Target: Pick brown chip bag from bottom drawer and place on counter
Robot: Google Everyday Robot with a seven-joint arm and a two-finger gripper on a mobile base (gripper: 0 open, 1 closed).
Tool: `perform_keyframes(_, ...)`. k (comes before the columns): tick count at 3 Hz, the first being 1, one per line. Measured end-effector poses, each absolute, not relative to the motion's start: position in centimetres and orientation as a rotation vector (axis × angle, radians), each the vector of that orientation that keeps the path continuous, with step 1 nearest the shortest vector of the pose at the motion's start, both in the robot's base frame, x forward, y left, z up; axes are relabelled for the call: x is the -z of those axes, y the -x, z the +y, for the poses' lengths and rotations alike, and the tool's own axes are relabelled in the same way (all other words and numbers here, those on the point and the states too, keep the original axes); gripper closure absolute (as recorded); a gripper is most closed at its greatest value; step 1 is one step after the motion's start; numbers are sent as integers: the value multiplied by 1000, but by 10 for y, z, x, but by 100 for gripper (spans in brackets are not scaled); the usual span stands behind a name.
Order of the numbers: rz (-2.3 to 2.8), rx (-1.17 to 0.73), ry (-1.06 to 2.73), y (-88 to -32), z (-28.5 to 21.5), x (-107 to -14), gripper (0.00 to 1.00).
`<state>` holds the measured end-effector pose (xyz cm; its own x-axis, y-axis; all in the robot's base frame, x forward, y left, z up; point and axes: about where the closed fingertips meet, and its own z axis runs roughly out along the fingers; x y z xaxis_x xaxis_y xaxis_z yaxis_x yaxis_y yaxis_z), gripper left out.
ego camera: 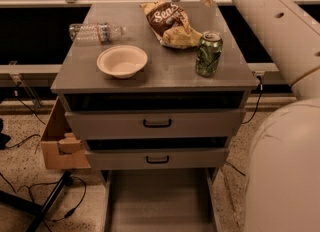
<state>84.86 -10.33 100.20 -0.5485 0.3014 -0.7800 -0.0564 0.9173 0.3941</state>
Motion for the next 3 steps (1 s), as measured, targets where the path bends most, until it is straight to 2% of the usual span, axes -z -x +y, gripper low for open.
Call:
perform_keyframes(1,2165,-436,-162,-836,-116,-999,0)
perform_keyframes(2,2217,-354,-206,-790,-166,-1019,0)
perform_keyframes(3,2164,-323,-299,-711,-217,-1074,0)
